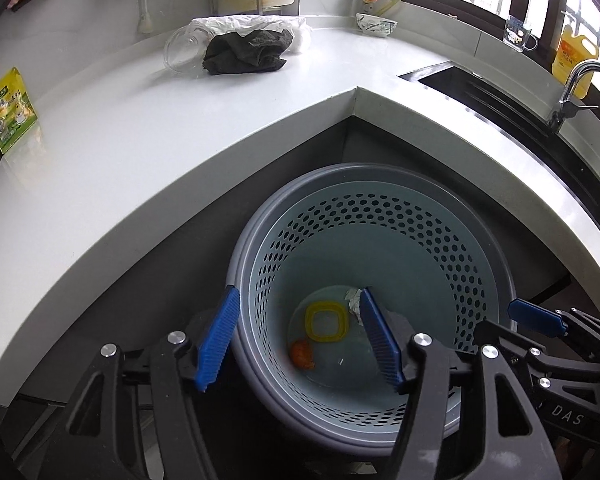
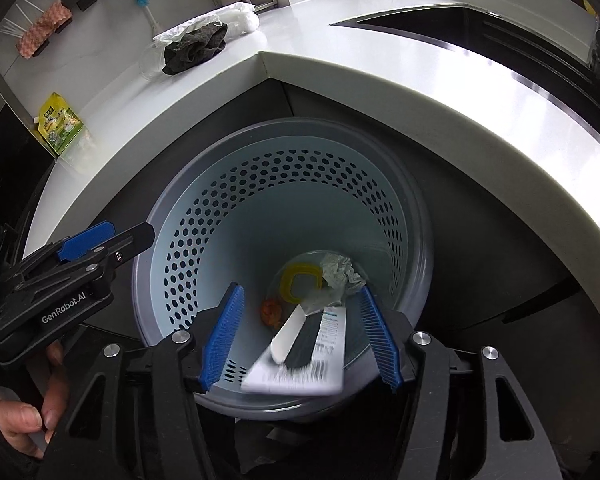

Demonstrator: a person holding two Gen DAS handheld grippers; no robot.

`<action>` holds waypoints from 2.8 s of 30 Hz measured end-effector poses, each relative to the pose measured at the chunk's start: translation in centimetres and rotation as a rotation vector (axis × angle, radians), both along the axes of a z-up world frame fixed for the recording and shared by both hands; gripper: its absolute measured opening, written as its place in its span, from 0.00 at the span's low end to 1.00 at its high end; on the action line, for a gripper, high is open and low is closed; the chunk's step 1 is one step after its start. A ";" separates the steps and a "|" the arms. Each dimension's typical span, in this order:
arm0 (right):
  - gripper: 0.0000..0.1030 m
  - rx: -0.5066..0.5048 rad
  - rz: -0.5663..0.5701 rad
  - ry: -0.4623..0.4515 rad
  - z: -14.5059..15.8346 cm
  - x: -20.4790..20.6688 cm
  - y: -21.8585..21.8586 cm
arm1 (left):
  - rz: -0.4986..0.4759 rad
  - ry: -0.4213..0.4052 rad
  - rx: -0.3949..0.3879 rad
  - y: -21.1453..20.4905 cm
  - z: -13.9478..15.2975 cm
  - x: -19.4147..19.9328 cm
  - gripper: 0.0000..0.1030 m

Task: Collect trash
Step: 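Open both tools to drop the peel and package into the bin, then move both tools up from the bin toward the bag and cloth pile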

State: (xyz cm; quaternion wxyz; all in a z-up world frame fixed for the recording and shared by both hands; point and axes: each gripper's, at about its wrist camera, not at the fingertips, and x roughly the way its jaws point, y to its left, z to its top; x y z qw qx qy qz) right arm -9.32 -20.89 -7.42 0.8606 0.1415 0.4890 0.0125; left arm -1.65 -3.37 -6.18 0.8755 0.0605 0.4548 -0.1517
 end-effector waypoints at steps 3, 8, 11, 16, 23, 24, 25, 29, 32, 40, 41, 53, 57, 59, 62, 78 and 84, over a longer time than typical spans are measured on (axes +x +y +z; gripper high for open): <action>0.57 -0.004 -0.004 0.002 0.0 0.0 0.0 | 0.000 0.000 0.000 0.1 0.0 -0.1 0.60; 0.57 0.000 -0.007 0.009 -0.3 0.0 -0.3 | 0.005 -0.011 -0.003 0.2 0.2 -0.1 0.64; 0.57 -0.001 -0.006 0.007 -0.2 -0.1 -0.2 | 0.008 -0.013 -0.004 0.3 0.3 -0.1 0.64; 0.57 -0.005 -0.006 0.004 -0.2 -0.1 -0.2 | 0.015 -0.020 -0.002 0.5 0.6 0.0 0.64; 0.57 -0.007 -0.002 0.008 -0.2 -0.1 0.0 | 0.019 -0.033 0.010 0.7 0.8 -0.1 0.64; 0.57 -0.008 -0.002 0.008 -0.2 -0.1 0.0 | 0.019 -0.035 0.011 0.7 0.8 -0.1 0.64; 0.57 -0.009 -0.002 0.008 -0.2 -0.1 0.0 | 0.020 -0.036 0.011 0.8 0.9 -0.1 0.64; 0.57 -0.011 -0.002 0.008 -0.2 0.0 -0.1 | 0.023 -0.042 0.009 0.8 1.0 -0.2 0.64; 0.57 -0.014 -0.004 0.008 -0.1 -0.1 -0.1 | 0.026 -0.045 0.008 0.9 1.1 -0.2 0.65; 0.57 -0.013 0.000 0.013 -0.3 0.1 0.1 | 0.038 -0.039 0.014 1.1 0.9 0.0 0.66; 0.57 -0.012 0.000 0.014 -0.3 0.1 0.1 | 0.040 -0.038 0.015 1.1 0.8 0.1 0.66; 0.57 -0.009 0.002 0.017 -0.3 0.7 0.2 | 0.054 -0.040 0.015 1.5 1.0 0.5 0.71; 0.57 -0.021 0.023 -0.014 0.5 1.3 0.8 | 0.060 -0.067 0.009 1.9 2.0 0.6 0.75; 0.57 -0.026 0.032 -0.032 1.0 1.7 1.0 | 0.068 -0.077 0.002 2.2 2.5 0.8 0.77; 0.57 -0.030 0.044 -0.060 1.8 2.6 1.3 | 0.079 -0.086 -0.014 2.7 3.4 1.2 0.79; 0.61 -0.073 0.115 -0.232 7.4 12.5 2.0 | 0.203 -0.219 -0.022 5.8 8.2 9.0 0.91; 0.65 -0.105 0.155 -0.289 9.7 18.1 2.6 | 0.238 -0.240 -0.016 7.0 9.0 13.4 0.91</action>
